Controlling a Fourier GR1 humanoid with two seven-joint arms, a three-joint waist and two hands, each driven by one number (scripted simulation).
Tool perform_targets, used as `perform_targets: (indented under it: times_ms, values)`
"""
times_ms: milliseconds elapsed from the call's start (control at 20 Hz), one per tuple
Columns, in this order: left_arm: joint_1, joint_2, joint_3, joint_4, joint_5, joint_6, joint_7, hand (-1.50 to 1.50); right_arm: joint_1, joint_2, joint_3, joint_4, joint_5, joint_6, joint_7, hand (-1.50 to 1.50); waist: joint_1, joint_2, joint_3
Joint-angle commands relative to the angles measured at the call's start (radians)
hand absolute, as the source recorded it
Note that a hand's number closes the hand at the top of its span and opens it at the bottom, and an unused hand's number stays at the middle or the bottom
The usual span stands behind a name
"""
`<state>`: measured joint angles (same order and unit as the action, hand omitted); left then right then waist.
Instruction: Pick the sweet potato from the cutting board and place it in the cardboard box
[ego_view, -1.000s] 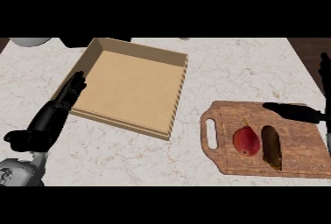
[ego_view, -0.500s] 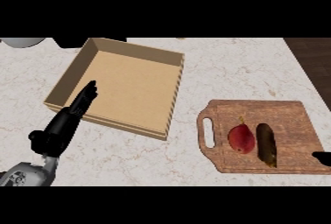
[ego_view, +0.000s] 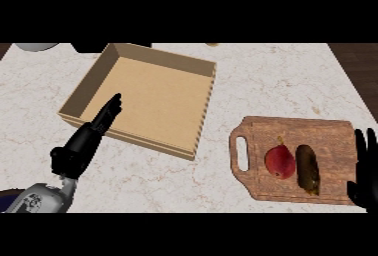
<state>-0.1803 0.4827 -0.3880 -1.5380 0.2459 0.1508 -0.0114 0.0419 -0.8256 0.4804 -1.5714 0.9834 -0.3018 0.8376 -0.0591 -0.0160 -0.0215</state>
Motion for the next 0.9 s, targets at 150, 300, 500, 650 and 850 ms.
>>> perform_targets:
  times_ms: [150, 300, 500, 650, 850]
  values:
    - [-0.045, -0.036, -0.029, 0.007, -0.021, 0.005, 0.029, 0.0, -0.044, 0.21, 0.135, -0.234, 0.109, 0.363, 0.416, -1.5, 0.036, 0.008, 0.011]
    - [-0.037, -0.05, -0.036, 0.021, -0.041, 0.013, 0.002, 0.0, -0.057, 0.318, 0.177, -0.31, 0.177, 0.483, 0.555, -1.5, 0.043, 0.01, 0.014]
    - [-0.064, -0.078, -0.049, 0.015, -0.064, 0.025, 0.038, 0.0, -0.102, 0.434, 0.161, -0.298, 0.257, 0.56, 0.612, -1.5, 0.054, 0.013, 0.019]
    - [-0.068, -0.072, -0.026, 0.039, -0.041, -0.016, 0.018, 0.0, -0.125, 0.486, 0.126, -0.269, 0.274, 0.628, 0.584, -1.5, 0.055, 0.016, 0.019]
    - [-0.087, -0.077, -0.014, 0.011, -0.034, -0.007, 0.079, 0.0, -0.096, 0.54, 0.071, -0.204, 0.327, 0.631, 0.56, -1.5, 0.055, 0.015, 0.02]
